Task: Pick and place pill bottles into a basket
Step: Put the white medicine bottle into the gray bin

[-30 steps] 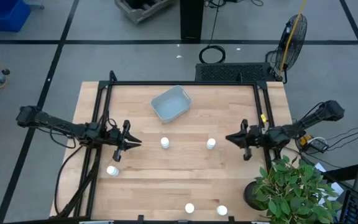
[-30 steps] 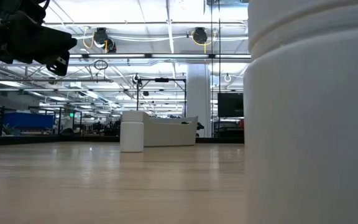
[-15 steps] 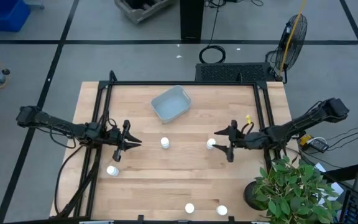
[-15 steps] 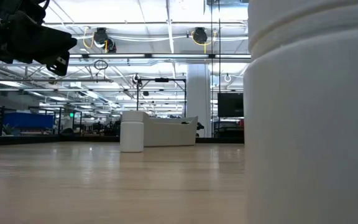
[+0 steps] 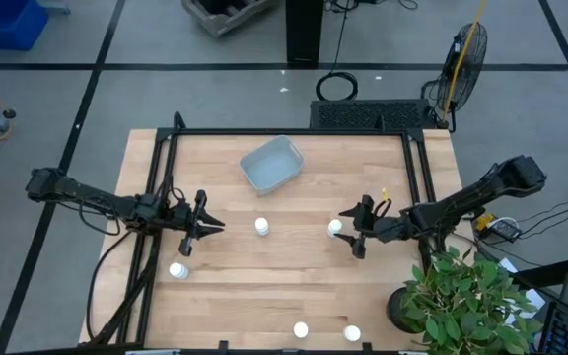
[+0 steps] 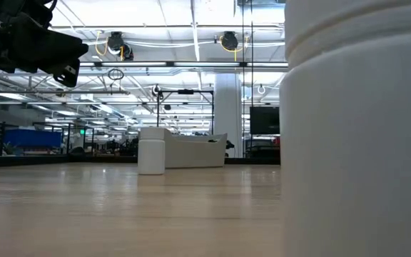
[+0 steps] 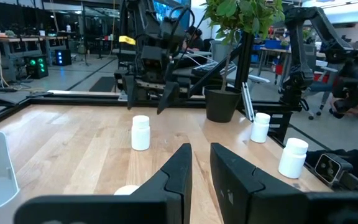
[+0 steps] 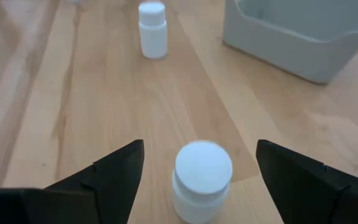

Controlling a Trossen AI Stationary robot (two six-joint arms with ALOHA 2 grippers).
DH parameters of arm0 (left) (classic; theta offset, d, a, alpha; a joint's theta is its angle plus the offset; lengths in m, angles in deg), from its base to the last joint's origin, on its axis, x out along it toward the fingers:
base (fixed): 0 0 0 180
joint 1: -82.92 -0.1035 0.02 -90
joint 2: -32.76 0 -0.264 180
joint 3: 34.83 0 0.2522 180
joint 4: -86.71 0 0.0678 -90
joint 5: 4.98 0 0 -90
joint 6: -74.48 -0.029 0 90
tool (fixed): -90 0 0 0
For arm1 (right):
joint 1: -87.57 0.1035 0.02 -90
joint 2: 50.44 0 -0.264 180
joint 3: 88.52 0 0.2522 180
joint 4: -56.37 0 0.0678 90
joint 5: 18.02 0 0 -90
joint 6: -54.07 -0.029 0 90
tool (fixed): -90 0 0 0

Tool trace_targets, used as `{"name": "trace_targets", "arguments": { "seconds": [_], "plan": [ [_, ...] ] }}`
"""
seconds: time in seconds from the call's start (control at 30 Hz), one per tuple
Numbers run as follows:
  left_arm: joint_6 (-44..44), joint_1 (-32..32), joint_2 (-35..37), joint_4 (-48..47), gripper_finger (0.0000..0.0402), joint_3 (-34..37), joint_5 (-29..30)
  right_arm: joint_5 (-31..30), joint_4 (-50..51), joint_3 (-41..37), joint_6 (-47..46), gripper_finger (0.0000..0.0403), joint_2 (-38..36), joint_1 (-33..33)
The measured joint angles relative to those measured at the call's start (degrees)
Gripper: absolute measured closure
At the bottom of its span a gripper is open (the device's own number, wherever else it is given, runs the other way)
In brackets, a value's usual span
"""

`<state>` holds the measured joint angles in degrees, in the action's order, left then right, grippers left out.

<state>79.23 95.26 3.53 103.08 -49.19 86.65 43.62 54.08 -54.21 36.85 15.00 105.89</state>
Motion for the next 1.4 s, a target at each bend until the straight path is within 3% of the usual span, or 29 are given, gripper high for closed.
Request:
{"name": "trace_targets", "arguments": {
  "seconds": [0.73,0.97,1.2,1.4],
  "plan": [
    [0.0,0.01,0.01,0.02,0.0339,0.0,0.0,-1.48,-5.58,0.0,-1.2,0.0126,9.52,-0.43],
    [0.0,0.0,0.01,0.02,0.0339,0.02,0.0,-1.34,-5.6,0.0,-1.62,0.0175,9.5,-0.73],
    [0.0,0.0,0.02,0.02,0.0339,0.02,0.0,1.57,-5.64,0.0,-1.24,0.026,9.48,-0.75],
    [0.0,0.0,0.0,0.02,0.0339,0.01,-0.01,0.44,-10.12,0.0,1.8,0.026,9.48,-0.75]
  ]
}}
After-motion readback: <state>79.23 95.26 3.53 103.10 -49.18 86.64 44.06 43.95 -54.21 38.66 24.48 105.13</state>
